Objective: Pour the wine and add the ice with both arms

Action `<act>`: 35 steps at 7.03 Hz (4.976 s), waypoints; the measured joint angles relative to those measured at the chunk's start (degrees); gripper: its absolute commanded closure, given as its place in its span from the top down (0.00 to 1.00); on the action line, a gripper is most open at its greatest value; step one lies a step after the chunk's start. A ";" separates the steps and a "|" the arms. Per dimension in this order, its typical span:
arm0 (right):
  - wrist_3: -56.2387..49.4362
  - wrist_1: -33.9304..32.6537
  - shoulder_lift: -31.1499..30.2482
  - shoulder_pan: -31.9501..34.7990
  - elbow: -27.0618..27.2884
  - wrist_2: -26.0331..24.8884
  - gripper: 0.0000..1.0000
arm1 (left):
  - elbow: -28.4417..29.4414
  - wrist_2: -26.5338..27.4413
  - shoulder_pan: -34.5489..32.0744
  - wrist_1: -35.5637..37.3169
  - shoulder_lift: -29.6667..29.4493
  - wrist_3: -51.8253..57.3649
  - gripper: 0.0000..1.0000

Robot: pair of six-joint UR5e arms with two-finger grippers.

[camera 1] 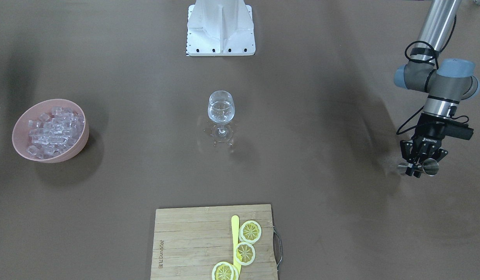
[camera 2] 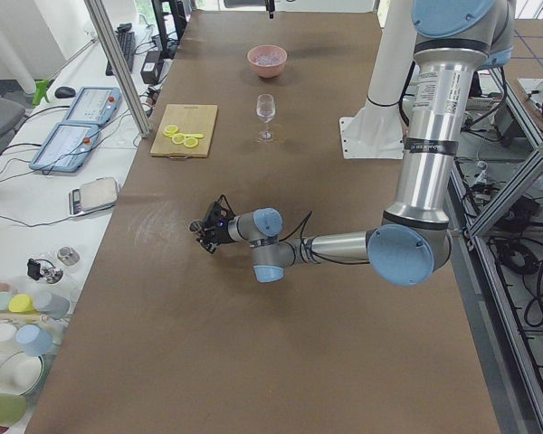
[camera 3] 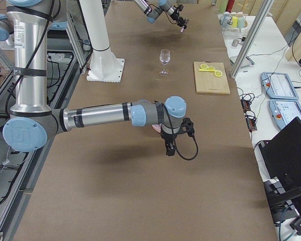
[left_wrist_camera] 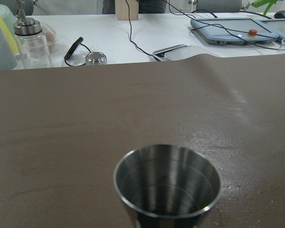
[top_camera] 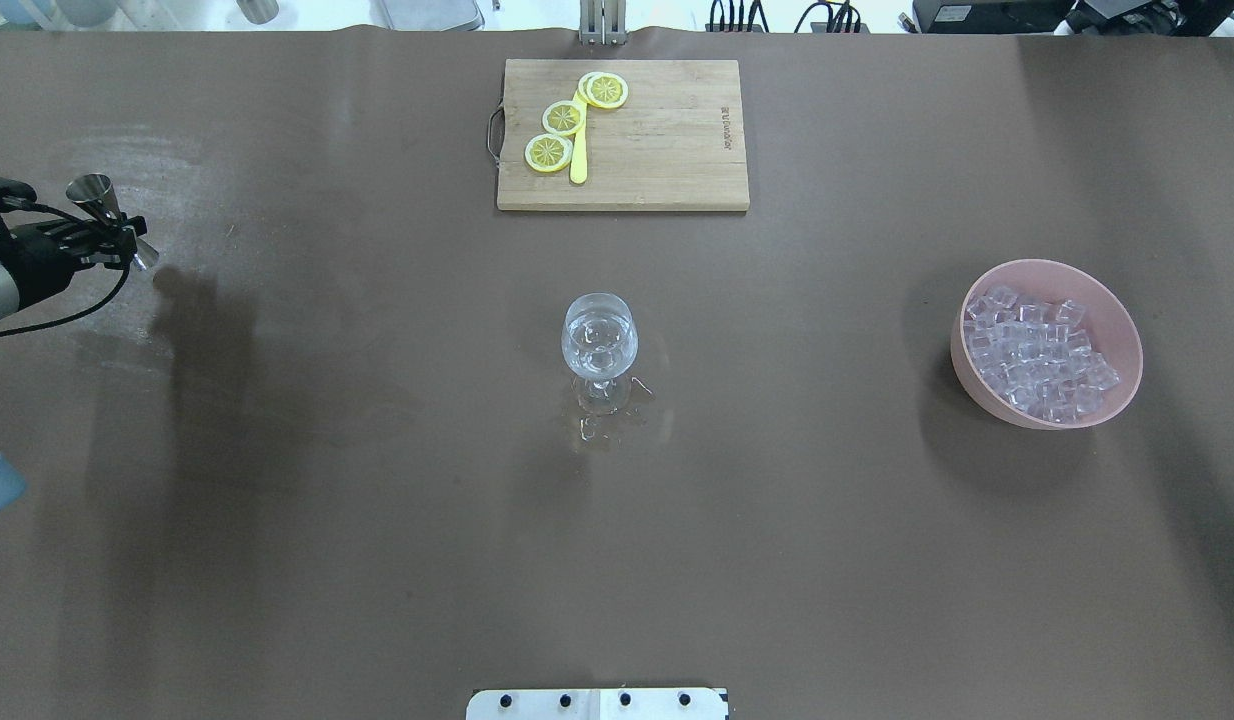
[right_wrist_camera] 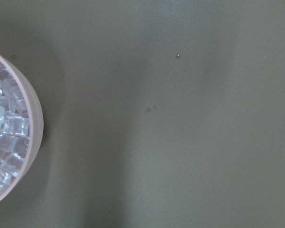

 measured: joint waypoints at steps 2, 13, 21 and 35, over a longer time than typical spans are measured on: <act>0.00 0.00 0.00 -0.19 0.00 0.00 1.00 | 0.16 0.15 0.05 -0.04 0.30 1.16 0.98; 9.22 0.08 4.98 -2.23 0.06 -0.17 1.00 | -11.04 -23.78 -11.03 5.19 9.22 0.53 0.98; 33.92 -0.05 11.77 -19.53 2.51 -2.99 0.98 | -12.20 -41.41 -28.15 38.45 -7.73 12.03 0.98; 34.90 -0.09 13.61 -24.79 -1.49 -4.27 0.61 | -12.57 -41.03 -28.51 37.85 -8.12 12.17 0.98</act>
